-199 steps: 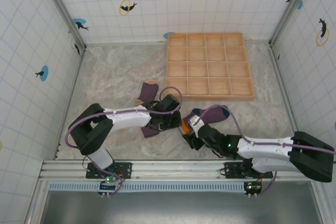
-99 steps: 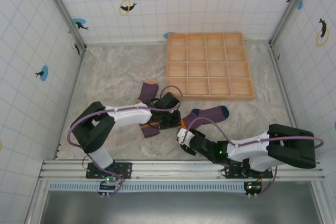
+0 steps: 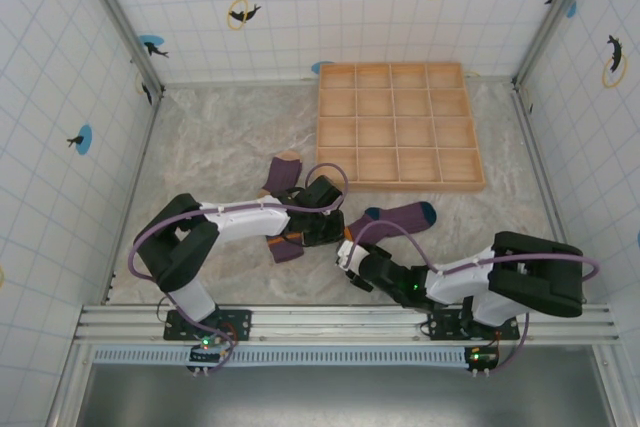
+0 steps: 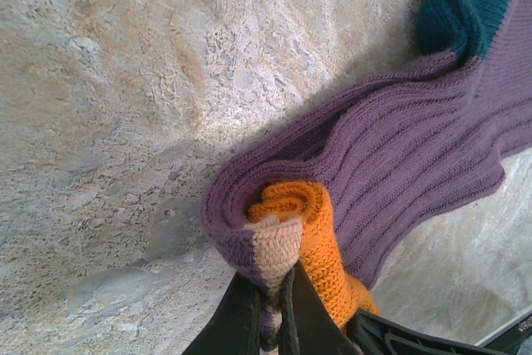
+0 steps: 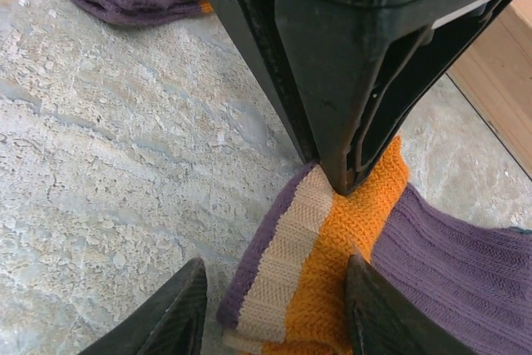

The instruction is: Roll the socks

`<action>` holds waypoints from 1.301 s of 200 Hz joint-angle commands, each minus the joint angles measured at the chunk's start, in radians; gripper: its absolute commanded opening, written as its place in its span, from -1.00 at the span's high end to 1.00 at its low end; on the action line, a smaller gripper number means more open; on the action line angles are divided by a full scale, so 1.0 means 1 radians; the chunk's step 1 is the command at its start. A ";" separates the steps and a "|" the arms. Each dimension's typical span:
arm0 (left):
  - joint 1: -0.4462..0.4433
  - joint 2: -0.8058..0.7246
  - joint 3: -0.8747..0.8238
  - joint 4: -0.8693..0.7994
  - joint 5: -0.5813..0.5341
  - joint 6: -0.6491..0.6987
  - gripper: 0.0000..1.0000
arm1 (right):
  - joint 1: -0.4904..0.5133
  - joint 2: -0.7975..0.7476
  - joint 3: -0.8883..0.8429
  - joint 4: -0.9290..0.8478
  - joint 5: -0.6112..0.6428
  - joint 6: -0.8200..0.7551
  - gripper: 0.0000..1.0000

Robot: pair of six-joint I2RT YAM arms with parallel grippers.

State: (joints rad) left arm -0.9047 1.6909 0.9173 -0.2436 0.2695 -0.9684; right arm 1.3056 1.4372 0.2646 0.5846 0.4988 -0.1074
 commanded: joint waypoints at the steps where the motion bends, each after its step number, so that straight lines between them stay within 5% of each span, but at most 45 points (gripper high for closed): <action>1: 0.007 0.000 0.005 -0.045 0.010 0.017 1.00 | -0.009 0.018 0.019 0.023 0.005 0.011 0.10; 59: 0.007 -0.016 -0.006 -0.035 0.019 0.015 1.00 | -0.036 0.054 0.014 -0.011 -0.015 0.065 0.23; 107: 0.007 -0.030 -0.016 -0.006 0.021 0.011 1.00 | -0.062 0.024 -0.015 -0.009 -0.059 0.119 0.74; 134: 0.009 -0.073 -0.045 0.047 0.012 0.002 0.36 | -0.107 -0.009 -0.038 -0.008 -0.145 0.175 1.00; 167: 0.015 -0.121 -0.073 0.080 -0.013 0.001 -0.28 | -0.189 -0.054 -0.082 0.020 -0.304 0.264 1.00; 209: 0.015 -0.159 -0.109 0.160 -0.015 0.010 -0.43 | -0.306 -0.070 -0.117 0.078 -0.540 0.415 1.00; 260: 0.015 -0.194 -0.181 0.286 -0.024 0.003 -0.47 | -0.433 -0.058 -0.160 0.159 -0.685 0.641 1.00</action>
State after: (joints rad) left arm -0.8955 1.5398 0.7780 -0.0368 0.2684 -0.9688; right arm 0.9226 1.3693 0.1394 0.7368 -0.0677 0.3752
